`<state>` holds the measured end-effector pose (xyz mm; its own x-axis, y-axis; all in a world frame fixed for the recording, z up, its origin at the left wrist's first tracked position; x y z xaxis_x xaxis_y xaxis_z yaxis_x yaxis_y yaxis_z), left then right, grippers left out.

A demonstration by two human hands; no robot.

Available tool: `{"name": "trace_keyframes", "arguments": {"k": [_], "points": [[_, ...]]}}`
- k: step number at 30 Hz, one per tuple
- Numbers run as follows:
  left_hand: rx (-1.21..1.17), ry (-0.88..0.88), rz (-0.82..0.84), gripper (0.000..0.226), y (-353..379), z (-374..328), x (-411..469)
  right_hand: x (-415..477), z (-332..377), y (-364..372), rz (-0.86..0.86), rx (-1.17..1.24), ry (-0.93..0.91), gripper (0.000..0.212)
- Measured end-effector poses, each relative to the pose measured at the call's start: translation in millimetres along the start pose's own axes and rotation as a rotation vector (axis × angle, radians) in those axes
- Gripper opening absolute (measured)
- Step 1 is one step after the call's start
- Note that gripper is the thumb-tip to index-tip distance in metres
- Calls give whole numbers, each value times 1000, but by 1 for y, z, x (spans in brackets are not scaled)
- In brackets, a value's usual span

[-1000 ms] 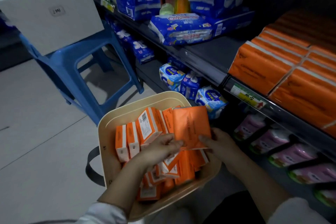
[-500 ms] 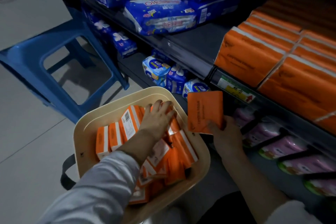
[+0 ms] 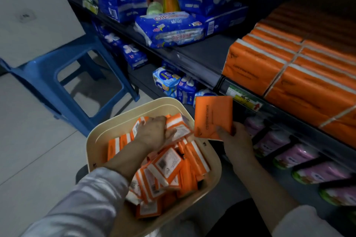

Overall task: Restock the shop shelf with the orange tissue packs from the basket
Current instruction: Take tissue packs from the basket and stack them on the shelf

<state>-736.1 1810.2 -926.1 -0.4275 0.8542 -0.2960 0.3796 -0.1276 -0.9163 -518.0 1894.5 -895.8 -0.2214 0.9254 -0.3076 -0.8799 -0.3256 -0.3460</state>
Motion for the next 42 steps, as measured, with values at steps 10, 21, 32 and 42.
{"name": "trace_keyframes", "arguments": {"k": [10, 21, 32, 42], "points": [[-1441, -267, 260, 34, -3, -40, -71, -46, 28, 0, 207, 397, 105, 16], [-1502, -16, 234, 45, -57, -96, -129, -103, 44, -50, 213, 571, 35, 6], [53, 934, -910, 37, -137, -211, -218, -146, 78, -142, 351, 1165, 168, 34], [-381, 703, -536, 121, -131, -241, -209, -155, 67, -197, 210, 1124, 58, 24]]}}
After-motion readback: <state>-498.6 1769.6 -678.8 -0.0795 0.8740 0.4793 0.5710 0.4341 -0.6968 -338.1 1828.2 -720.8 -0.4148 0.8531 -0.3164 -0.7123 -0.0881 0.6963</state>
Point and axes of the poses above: each hand's wrist, its own x-axis towards the middle knuckle, its own y-axis out of the palm, z = x × y, the point moved 8 cm from there along x, towards the middle knuckle, and after that the axes turned 1 degree about -x, right-handed, at the moved point
